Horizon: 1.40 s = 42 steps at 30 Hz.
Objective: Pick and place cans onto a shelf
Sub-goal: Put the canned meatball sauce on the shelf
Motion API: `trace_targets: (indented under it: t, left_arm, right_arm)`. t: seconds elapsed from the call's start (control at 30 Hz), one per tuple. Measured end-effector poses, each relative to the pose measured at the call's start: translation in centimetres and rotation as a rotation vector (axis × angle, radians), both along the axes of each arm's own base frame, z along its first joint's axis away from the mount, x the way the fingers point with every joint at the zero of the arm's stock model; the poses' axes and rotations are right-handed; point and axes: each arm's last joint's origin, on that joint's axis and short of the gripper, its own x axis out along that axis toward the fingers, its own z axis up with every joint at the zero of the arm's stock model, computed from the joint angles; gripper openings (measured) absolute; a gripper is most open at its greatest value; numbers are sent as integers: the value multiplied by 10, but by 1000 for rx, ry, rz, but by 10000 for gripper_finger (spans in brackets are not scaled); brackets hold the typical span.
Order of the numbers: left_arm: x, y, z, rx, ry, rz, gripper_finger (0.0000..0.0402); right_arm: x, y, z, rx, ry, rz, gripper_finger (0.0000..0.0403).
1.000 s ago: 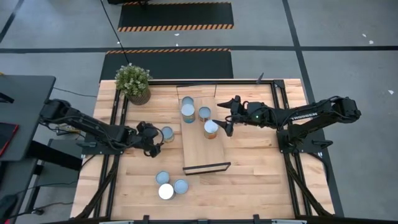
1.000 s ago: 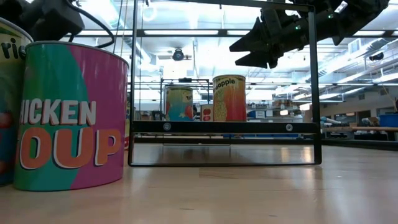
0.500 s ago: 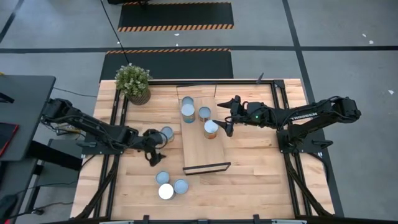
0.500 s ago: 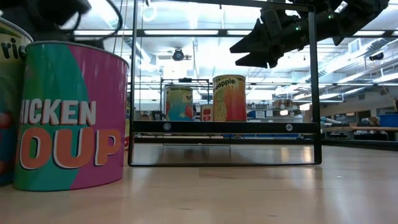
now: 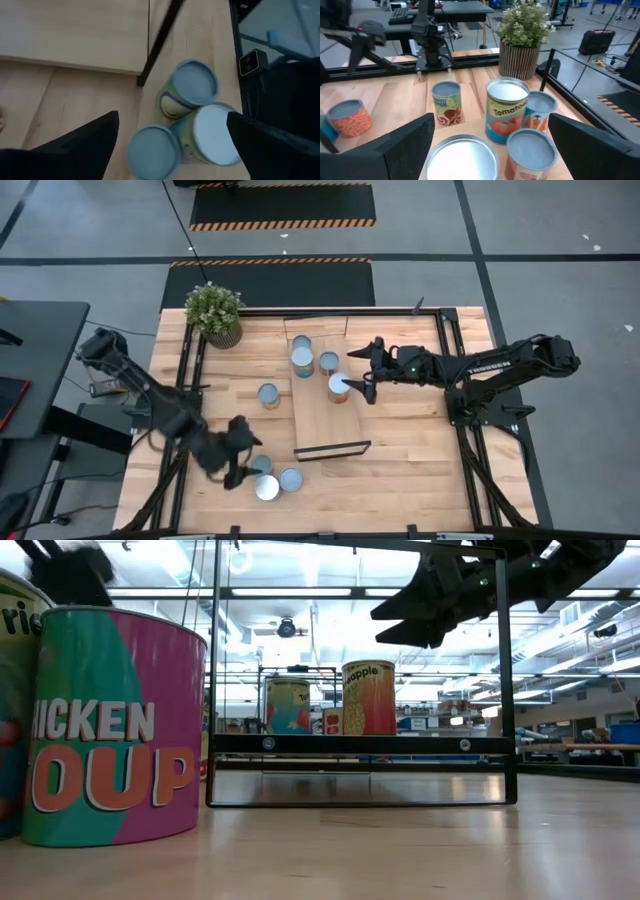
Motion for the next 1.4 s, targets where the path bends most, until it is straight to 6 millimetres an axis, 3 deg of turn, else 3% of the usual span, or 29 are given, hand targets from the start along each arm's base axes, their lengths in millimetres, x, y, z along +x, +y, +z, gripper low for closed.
trace_targets:
  t: [0.27, 0.57, 0.7, 0.93, 1.23, 1.4]
  left_arm:
    - [0, -66, 19, 125, 106, 59, 376]
    - [-1, -102, -10, 66, 253, 170, 376]
    - [-3, -107, -30, 103, 318, 223, 376]
    - [-9, -95, -52, 247, 486, 365, 376]
    - [-17, -82, -94, 227, 433, 396, 376]
    - [-17, -79, -105, 226, 364, 367, 376]
  right_arm:
    - [1, 7, 0, -36, 4, 18, 399]
    - [1, 7, 0, -72, 13, 27, 399]
    - [1, 7, 0, -95, 17, 32, 399]
    - [1, 7, 0, -120, 22, 38, 399]
    - [1, 8, 0, -116, 20, 71, 399]
    - [1, 8, 0, -112, 20, 70, 399]
